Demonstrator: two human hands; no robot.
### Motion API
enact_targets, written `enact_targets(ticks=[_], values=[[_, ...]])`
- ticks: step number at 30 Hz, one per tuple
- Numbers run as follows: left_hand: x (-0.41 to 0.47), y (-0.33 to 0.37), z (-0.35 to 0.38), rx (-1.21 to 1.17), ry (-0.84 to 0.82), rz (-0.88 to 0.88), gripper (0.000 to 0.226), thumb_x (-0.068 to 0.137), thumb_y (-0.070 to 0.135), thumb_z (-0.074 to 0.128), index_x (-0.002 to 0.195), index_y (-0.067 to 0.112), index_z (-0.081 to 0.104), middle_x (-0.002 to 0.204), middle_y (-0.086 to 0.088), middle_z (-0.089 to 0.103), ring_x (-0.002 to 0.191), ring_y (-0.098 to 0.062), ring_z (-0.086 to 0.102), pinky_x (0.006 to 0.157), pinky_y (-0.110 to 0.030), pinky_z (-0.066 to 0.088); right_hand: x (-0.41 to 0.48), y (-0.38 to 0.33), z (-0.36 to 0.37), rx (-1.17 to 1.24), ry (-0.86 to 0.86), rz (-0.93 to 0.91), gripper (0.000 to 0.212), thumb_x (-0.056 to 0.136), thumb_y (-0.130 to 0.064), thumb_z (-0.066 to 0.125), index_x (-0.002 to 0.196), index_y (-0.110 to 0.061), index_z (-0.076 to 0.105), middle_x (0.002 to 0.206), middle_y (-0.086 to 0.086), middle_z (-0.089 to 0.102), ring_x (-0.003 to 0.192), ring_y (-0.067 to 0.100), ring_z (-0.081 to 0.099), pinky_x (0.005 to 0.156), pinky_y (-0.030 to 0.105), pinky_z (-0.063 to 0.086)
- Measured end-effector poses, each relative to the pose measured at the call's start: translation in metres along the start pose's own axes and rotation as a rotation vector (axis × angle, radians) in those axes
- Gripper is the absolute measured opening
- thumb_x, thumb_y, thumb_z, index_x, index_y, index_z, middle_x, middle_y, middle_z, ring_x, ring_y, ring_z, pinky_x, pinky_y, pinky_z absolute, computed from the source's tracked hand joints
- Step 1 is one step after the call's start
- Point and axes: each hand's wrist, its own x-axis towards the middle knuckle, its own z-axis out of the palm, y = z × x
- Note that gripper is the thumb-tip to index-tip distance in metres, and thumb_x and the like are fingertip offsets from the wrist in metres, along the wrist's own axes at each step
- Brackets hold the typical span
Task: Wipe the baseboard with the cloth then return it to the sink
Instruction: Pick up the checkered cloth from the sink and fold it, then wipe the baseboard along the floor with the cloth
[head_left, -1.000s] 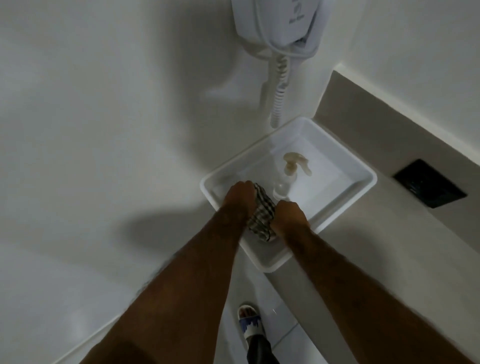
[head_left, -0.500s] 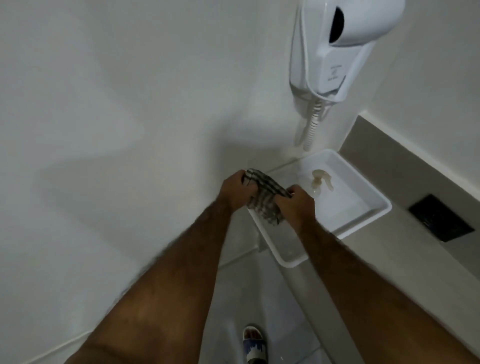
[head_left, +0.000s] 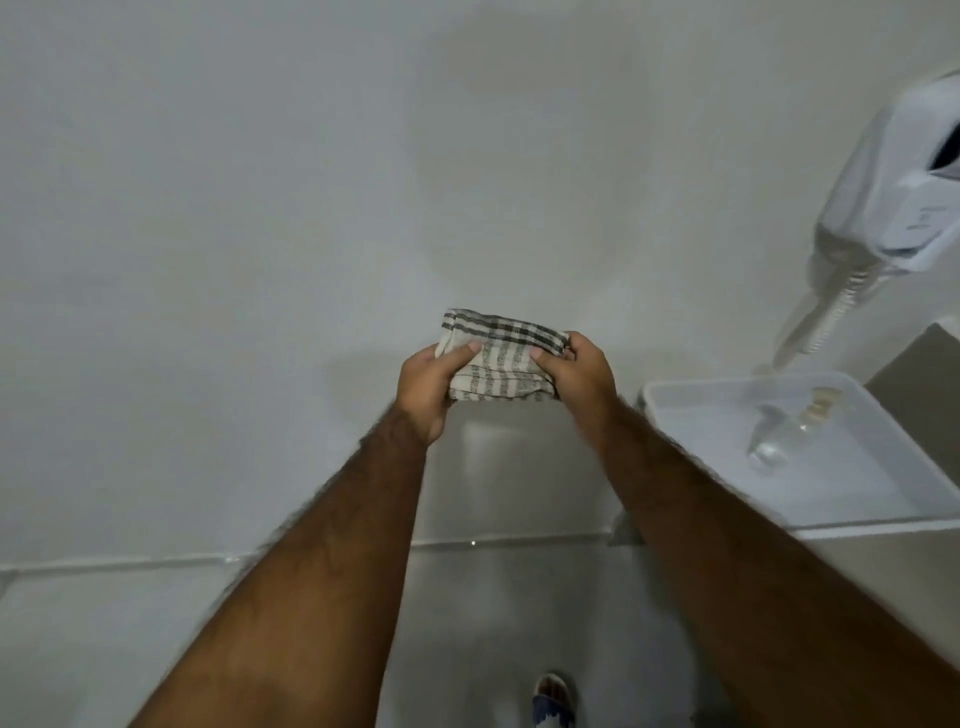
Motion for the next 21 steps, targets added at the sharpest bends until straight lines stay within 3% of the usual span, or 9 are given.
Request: enact_targets(ticks=[3,6,10,14,21], values=[[-0.012,-0.019,-0.055,-0.189,0.060,-0.051,0.040,0.092,0.010,0.073,0.129,-0.003,0.067,0.115,-0.020,0.076,0.098,-0.030,0.076,0.082,-0.040,0.064,-0.007,0.028,0.053,0.018,-0.103,0.053,0.024,0.092,-0.013,0.078,0.115,-0.008,0.071,0.108,0.012,0.080,0.101,0.036,0.078,0.086,0.060,0.064],[-0.014,-0.062,-0.109,-0.286,0.131,-0.076,0.047,0.094,0.015,0.071,0.139,0.003,0.060,0.129,-0.021,0.070,0.113,-0.033,0.069,0.103,-0.051,0.053,-0.009,0.077,0.095,0.020,-0.163,0.128,0.019,0.092,-0.018,0.078,0.109,-0.016,0.071,0.108,0.008,0.080,0.101,0.030,0.078,0.089,0.059,0.064],[0.003,-0.157,-0.176,-0.422,0.270,-0.091,0.043,0.096,0.007,0.066,0.138,0.003,0.061,0.134,-0.020,0.067,0.124,-0.034,0.064,0.114,-0.048,0.046,-0.002,0.178,0.139,0.039,-0.208,0.230,0.013,0.097,-0.009,0.076,0.101,-0.020,0.070,0.110,0.013,0.079,0.105,0.033,0.076,0.095,0.059,0.061],[0.035,-0.278,-0.236,-0.526,0.366,-0.153,0.047,0.095,0.006,0.068,0.140,-0.004,0.058,0.141,-0.025,0.063,0.137,-0.037,0.056,0.122,-0.046,0.036,0.015,0.314,0.170,-0.002,-0.283,0.277,0.014,0.093,-0.014,0.078,0.101,-0.023,0.070,0.108,0.008,0.080,0.103,0.030,0.077,0.097,0.060,0.060],[0.087,-0.478,-0.323,-0.553,0.465,-0.211,0.047,0.098,0.005,0.063,0.143,-0.001,0.054,0.138,-0.026,0.065,0.126,-0.039,0.065,0.099,-0.050,0.057,0.040,0.545,0.193,-0.129,-0.320,0.316,0.023,0.098,-0.005,0.077,0.092,-0.026,0.069,0.102,0.007,0.079,0.099,0.030,0.077,0.092,0.052,0.064]])
